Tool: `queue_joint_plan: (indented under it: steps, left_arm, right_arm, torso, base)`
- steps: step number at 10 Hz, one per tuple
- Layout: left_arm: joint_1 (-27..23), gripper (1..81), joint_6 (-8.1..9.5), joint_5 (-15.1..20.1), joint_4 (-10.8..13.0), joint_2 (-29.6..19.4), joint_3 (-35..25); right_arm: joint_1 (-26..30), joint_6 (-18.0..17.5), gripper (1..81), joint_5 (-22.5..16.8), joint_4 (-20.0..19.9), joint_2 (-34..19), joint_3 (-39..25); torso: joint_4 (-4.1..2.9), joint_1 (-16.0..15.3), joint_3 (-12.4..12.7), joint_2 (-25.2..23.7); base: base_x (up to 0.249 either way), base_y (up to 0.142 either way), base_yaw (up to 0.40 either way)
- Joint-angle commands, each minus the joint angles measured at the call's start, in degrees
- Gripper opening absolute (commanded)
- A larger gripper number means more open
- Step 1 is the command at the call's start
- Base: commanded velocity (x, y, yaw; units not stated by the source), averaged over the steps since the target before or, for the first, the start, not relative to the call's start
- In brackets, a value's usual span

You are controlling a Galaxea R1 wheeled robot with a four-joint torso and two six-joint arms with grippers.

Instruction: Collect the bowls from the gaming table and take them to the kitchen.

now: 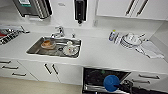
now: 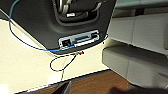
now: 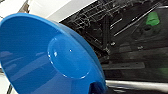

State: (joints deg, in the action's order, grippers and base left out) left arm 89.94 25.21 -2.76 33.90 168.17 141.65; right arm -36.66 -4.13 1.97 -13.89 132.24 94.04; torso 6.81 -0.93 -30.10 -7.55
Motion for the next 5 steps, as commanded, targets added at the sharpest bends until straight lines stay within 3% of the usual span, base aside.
queue_joint_plan:
  steps: [1,5]
  left_arm:
    - [2.39,81.1,-0.6,3.28,0.99,2.7,2.22]
    - [2.83,81.1,-0.95,3.02,0.99,4.72,5.3]
  right_arm:
    - [8.29,-0.53,1.0,-1.89,-2.9,2.88,5.97]
    - [10.68,-1.32,1.0,-1.97,-3.25,4.37,7.64]
  torso:
    - [0.0,0.0,0.0,0.0]
    - [0.0,0.0,0.0,0.0]
  base:
    - [0.0,0.0,0.0]
    - [0.0,0.0,0.0]
